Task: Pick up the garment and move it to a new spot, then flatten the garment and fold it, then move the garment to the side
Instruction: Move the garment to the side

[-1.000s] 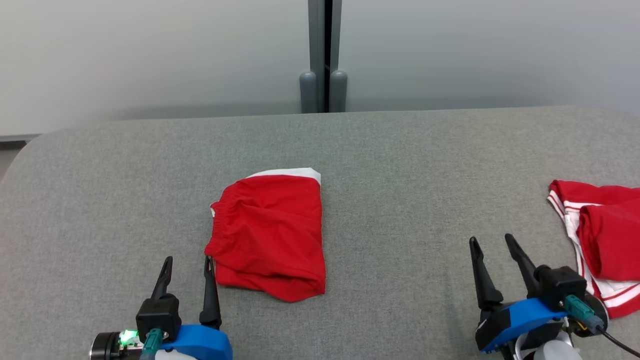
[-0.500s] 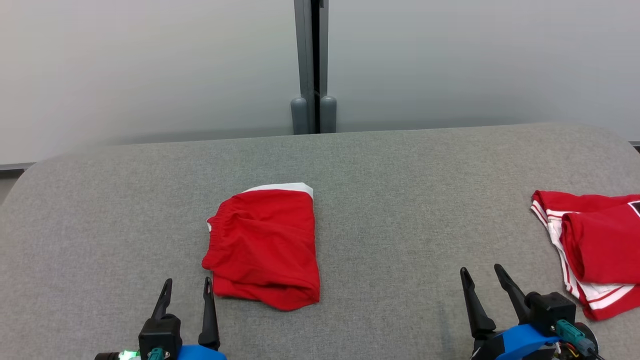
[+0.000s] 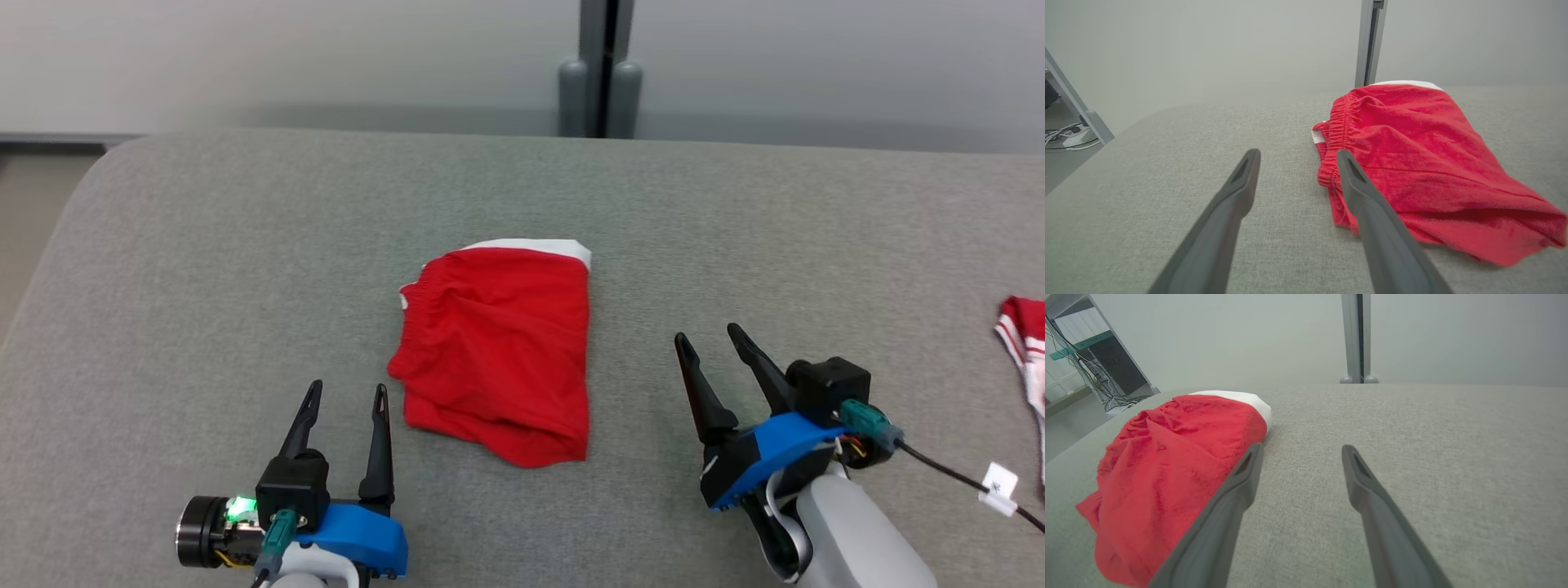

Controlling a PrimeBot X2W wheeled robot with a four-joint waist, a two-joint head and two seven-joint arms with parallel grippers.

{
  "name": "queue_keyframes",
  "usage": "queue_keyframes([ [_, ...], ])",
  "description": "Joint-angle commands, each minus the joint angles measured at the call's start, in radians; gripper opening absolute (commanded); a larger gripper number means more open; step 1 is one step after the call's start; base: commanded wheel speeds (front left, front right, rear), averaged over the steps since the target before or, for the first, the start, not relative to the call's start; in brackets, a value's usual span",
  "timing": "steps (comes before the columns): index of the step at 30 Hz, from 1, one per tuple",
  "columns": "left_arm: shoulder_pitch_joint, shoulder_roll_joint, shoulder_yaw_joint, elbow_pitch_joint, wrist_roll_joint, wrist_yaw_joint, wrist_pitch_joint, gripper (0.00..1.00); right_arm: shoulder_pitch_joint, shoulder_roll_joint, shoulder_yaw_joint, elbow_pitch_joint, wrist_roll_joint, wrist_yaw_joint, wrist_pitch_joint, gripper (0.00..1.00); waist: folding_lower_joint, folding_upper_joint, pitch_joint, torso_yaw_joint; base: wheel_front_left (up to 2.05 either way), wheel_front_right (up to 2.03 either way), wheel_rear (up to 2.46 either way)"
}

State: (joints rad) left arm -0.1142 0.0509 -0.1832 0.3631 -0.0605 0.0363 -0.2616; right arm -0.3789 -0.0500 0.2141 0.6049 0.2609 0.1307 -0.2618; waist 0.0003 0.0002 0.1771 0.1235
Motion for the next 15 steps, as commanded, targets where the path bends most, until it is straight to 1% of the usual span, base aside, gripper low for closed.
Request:
queue_keyframes([
  [1,-0.017,0.000,-0.009,0.002,-0.007,0.001,-0.004,1.00,-0.033,-0.002,0.010,0.021,0.022,0.000,-0.004,1.00,-0.0003,-0.0002,0.061,0.073,0.00,0.00,0.00],
  [5,-0.026,0.000,-0.035,-0.002,-0.027,0.012,-0.004,1.00,-0.108,-0.002,0.067,0.097,0.075,0.000,-0.004,1.00,-0.0003,-0.0002,0.085,0.133,0.00,0.00,0.00],
  [10,-0.030,0.000,-0.049,-0.004,-0.037,0.019,-0.004,1.00,-0.177,-0.003,0.120,0.224,0.124,0.000,-0.002,1.00,-0.0003,-0.0002,0.105,0.182,0.00,0.00,0.00],
  [13,-0.035,-0.001,-0.059,-0.008,-0.046,0.025,-0.004,1.00,-0.190,0.001,0.166,0.274,0.206,0.001,0.003,1.00,-0.0003,-0.0002,0.111,0.199,0.00,0.00,0.00],
  [14,-0.036,-0.001,-0.060,-0.009,-0.050,0.028,-0.004,1.00,-0.190,0.004,0.180,0.285,0.235,0.002,0.003,0.85,-0.0003,-0.0002,0.113,0.201,0.00,0.00,0.00],
  [15,-0.036,-0.001,-0.060,-0.009,-0.050,0.028,-0.004,1.00,-0.190,0.004,0.180,0.285,0.235,0.002,0.003,0.85,-0.0003,-0.0002,0.113,0.201,0.00,0.00,0.00],
])
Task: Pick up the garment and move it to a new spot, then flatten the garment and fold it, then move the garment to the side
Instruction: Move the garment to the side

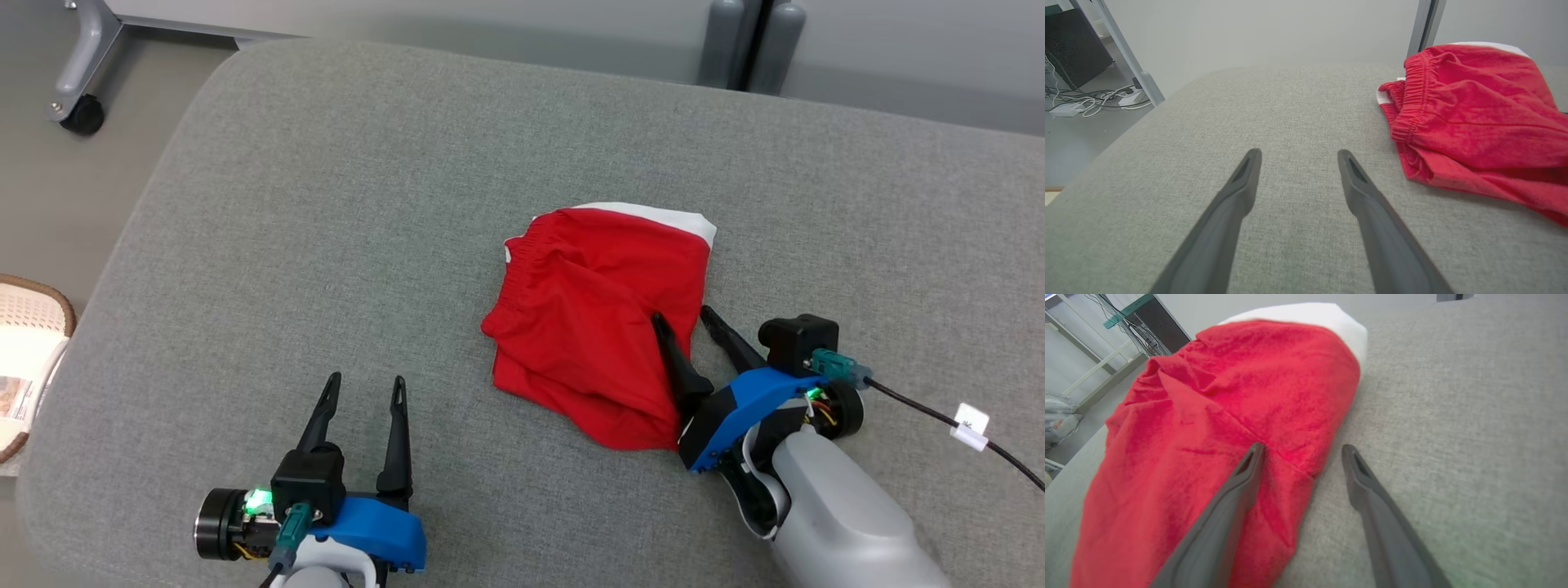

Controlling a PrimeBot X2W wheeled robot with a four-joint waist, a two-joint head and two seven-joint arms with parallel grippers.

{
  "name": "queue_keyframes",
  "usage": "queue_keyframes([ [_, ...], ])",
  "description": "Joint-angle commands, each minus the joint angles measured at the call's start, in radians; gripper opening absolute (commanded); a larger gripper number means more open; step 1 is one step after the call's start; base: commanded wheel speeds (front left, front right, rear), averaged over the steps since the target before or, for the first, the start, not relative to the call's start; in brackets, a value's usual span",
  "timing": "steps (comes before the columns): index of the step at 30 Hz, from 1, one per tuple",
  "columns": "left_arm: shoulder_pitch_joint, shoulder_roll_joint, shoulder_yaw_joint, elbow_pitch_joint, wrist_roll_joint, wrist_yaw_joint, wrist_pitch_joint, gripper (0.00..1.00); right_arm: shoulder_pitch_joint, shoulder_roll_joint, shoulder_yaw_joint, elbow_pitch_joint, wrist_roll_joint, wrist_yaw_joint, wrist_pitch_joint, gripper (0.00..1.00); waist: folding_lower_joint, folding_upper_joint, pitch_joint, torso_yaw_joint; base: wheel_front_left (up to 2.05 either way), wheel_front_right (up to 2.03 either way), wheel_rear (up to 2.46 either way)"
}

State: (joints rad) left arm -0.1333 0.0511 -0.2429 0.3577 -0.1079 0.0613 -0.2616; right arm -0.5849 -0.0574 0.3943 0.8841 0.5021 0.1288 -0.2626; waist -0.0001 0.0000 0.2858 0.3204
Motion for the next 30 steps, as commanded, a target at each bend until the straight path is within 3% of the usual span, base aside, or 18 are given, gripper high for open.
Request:
queue_keyframes([
  [1,-0.017,-0.001,-0.001,-0.005,-0.005,0.002,-0.004,1.00,0.013,0.012,0.012,0.022,0.012,0.003,0.004,0.25,0.0001,0.0000,0.005,0.004,0.00,0.00,0.00],
  [2,-0.016,-0.001,-0.001,-0.006,-0.006,0.005,-0.004,1.00,0.009,0.013,0.033,0.034,0.015,0.004,0.005,0.00,0.0001,0.0000,0.006,0.003,0.00,0.00,0.00],
  [7,-0.017,-0.001,-0.003,-0.011,-0.005,0.004,-0.004,1.00,-0.016,0.006,0.087,0.048,0.039,0.003,0.001,0.00,0.0001,0.0000,-0.003,-0.029,0.00,0.00,0.00],
  [14,-0.017,-0.001,0.010,-0.016,0.019,-0.015,-0.004,1.00,0.006,0.004,0.027,-0.034,0.023,0.002,-0.001,0.00,0.0001,0.0000,-0.042,-0.127,0.00,0.00,0.00],
  [30,-0.051,0.022,0.046,-0.006,0.069,-0.055,-0.004,1.00,0.131,0.006,0.031,-0.150,0.065,0.002,-0.001,0.00,0.0001,0.0000,-0.051,-0.621,0.00,0.00,0.00],
])
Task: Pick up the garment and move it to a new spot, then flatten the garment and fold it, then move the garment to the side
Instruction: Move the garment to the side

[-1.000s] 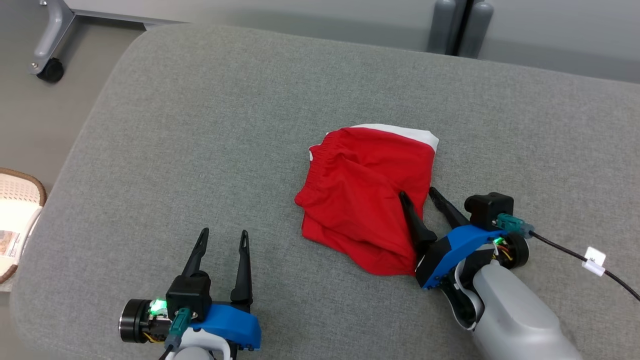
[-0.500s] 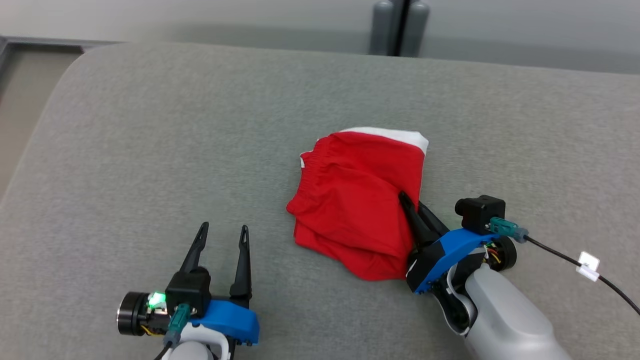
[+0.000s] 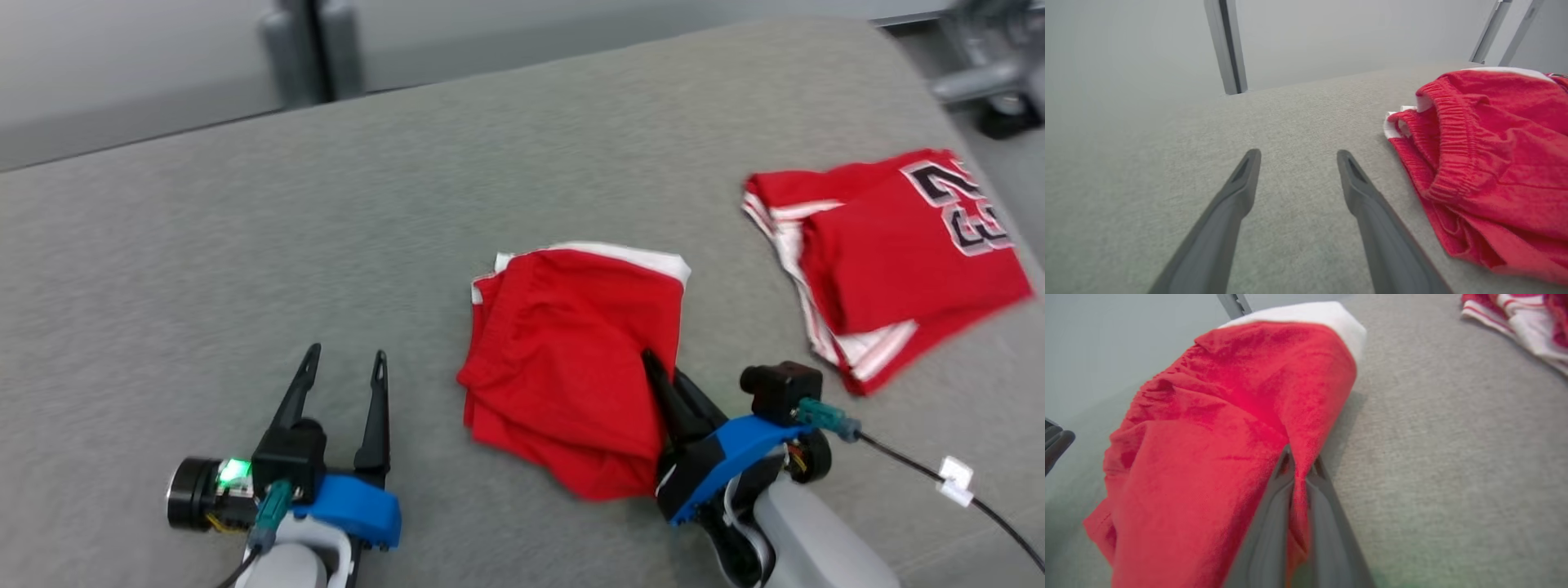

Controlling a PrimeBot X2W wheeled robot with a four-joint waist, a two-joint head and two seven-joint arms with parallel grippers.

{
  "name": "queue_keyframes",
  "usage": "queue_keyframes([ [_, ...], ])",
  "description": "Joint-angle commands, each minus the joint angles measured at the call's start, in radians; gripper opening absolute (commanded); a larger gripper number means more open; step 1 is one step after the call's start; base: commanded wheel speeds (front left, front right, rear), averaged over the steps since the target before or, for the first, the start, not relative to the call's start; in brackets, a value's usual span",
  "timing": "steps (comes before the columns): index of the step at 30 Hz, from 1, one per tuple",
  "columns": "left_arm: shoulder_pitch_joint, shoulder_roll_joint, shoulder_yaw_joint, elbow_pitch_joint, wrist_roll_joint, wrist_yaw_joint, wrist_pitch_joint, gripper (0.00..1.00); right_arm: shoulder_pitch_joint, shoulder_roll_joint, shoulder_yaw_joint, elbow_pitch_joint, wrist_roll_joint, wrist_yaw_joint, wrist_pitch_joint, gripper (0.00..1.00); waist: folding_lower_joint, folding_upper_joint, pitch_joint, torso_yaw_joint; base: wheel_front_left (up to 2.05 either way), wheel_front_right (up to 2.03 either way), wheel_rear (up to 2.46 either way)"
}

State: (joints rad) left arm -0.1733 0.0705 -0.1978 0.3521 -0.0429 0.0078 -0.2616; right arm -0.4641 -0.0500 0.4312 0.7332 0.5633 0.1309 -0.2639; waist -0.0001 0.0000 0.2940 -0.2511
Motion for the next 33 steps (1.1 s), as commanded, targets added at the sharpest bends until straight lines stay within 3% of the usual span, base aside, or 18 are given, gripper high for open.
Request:
queue_keyframes([
  [1,-0.012,0.006,0.005,0.000,0.006,-0.001,-0.004,1.00,0.017,-0.002,0.002,-0.006,0.008,0.000,-0.001,0.00,0.0001,0.0000,-0.056,-0.078,0.00,0.00,0.00],
  [5,-0.012,0.016,0.008,0.006,0.013,-0.009,-0.004,1.00,0.035,-0.001,0.019,-0.034,0.023,0.000,-0.002,0.00,0.0001,0.0000,-0.045,-0.170,0.00,0.00,0.00],
  [10,-0.022,0.022,0.001,0.009,0.021,-0.018,-0.004,1.00,0.042,-0.002,0.035,-0.049,0.008,0.000,-0.002,0.00,0.0001,0.0000,-0.024,-0.230,0.00,0.00,0.00],
  [14,-0.038,0.024,-0.012,0.017,0.029,-0.025,-0.004,1.00,-0.002,-0.001,0.021,-0.031,-0.061,0.000,-0.002,0.00,0.0001,0.0000,-0.002,-0.228,0.00,0.00,0.00],
  [18,-0.043,0.018,-0.019,0.015,0.024,-0.030,-0.004,1.00,-0.073,-0.027,-0.012,0.005,-0.158,0.000,-0.002,0.00,0.0001,0.0000,0.014,-0.183,0.00,0.00,0.00],
  [23,-0.052,0.016,-0.018,-0.003,0.020,-0.026,-0.004,1.00,-0.191,-0.142,-0.042,0.077,-0.231,0.000,0.021,0.00,0.0001,0.0000,0.035,-0.093,0.00,0.00,0.00],
  [33,-0.046,-0.002,-0.015,-0.034,0.002,-0.015,-0.004,1.00,-0.324,-0.433,-0.120,0.238,-0.384,0.000,0.123,0.00,0.0001,0.0000,0.065,0.062,0.00,0.00,0.00],
])
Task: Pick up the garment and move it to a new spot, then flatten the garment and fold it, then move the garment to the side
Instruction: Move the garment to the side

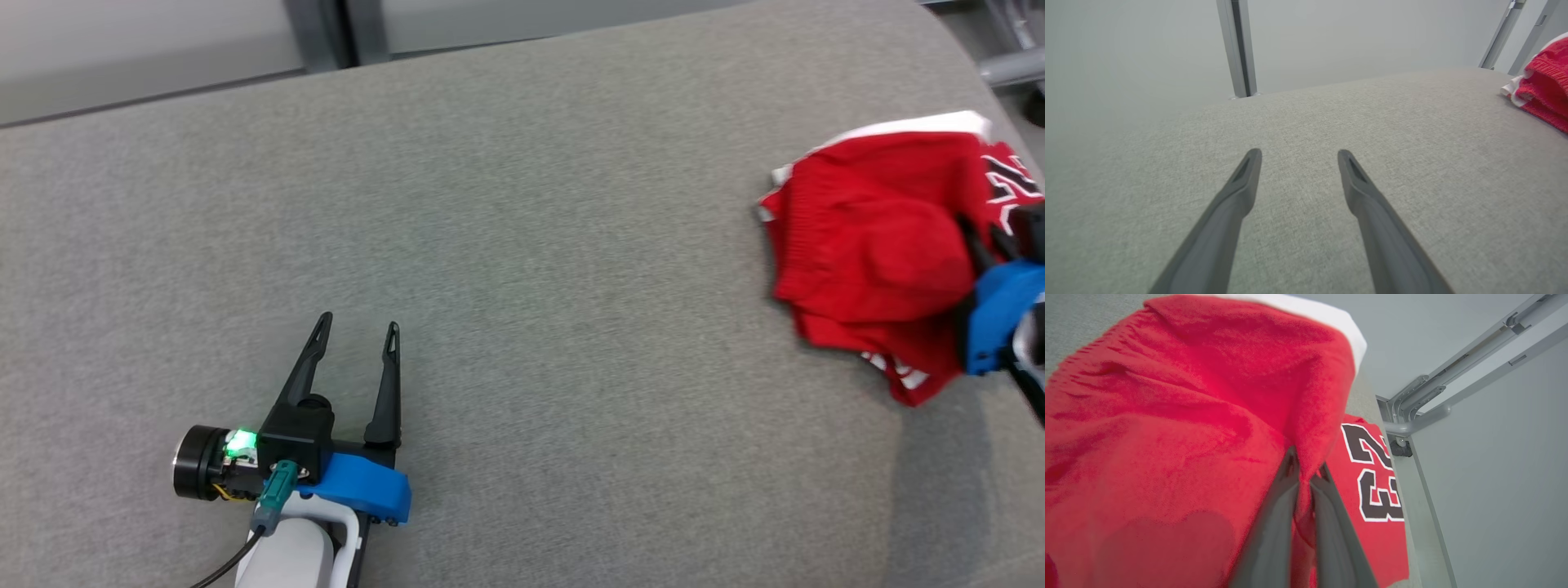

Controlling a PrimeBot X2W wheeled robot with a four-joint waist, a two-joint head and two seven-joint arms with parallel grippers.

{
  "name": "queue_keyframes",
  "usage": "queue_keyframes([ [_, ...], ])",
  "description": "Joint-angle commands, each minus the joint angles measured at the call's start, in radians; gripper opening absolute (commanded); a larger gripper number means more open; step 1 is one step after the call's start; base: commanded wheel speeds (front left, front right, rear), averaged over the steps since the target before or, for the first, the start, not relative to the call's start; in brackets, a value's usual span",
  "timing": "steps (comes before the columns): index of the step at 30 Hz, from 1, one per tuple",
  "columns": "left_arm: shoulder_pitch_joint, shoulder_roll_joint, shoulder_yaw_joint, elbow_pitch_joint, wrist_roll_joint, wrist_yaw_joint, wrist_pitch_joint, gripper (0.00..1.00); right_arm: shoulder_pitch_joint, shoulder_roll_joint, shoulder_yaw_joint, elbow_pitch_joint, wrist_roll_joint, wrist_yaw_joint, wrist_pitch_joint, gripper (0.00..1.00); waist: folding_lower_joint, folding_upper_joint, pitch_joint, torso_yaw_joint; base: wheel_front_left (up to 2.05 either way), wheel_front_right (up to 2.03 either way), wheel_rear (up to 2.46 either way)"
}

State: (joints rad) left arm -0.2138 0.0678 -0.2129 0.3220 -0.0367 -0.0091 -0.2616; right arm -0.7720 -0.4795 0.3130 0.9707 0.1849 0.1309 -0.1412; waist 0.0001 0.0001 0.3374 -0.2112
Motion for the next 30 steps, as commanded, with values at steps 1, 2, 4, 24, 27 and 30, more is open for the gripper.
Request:
queue_keyframes([
  [1,-0.005,0.000,0.001,-0.005,-0.006,0.004,-0.004,1.00,-0.021,-0.024,-0.022,0.021,-0.013,0.000,0.012,0.00,-0.0001,-0.0001,0.025,0.034,0.00,0.00,0.00],
  [2,-0.006,-0.002,0.003,-0.007,-0.007,0.007,-0.004,1.00,-0.025,-0.042,-0.042,0.040,-0.025,0.000,0.022,0.00,-0.0001,-0.0001,0.027,0.042,0.00,0.00,0.00],
  [4,-0.006,-0.005,0.010,-0.011,-0.013,0.010,-0.004,1.00,-0.028,-0.069,-0.084,0.072,-0.053,0.000,0.034,0.00,-0.0001,-0.0001,0.030,0.058,0.00,0.00,0.00],
  [24,0.007,-0.008,0.057,-0.018,-0.006,0.022,-0.004,1.00,0.040,0.250,-0.600,-0.261,-0.335,0.000,-0.123,1.00,-0.0001,-0.0001,-0.027,0.088,0.00,0.00,0.00],
  [27,0.016,-0.010,0.062,-0.021,-0.008,0.032,-0.004,1.00,0.122,0.345,-0.576,-0.385,-0.306,0.000,-0.124,1.00,-0.0001,-0.0001,-0.054,0.109,0.00,0.00,0.00],
  [30,0.028,-0.010,0.067,-0.020,-0.012,0.039,-0.004,1.00,0.188,0.380,-0.565,-0.430,-0.280,0.000,-0.124,1.00,-0.0001,-0.0001,-0.073,0.125,0.00,0.00,0.00],
])
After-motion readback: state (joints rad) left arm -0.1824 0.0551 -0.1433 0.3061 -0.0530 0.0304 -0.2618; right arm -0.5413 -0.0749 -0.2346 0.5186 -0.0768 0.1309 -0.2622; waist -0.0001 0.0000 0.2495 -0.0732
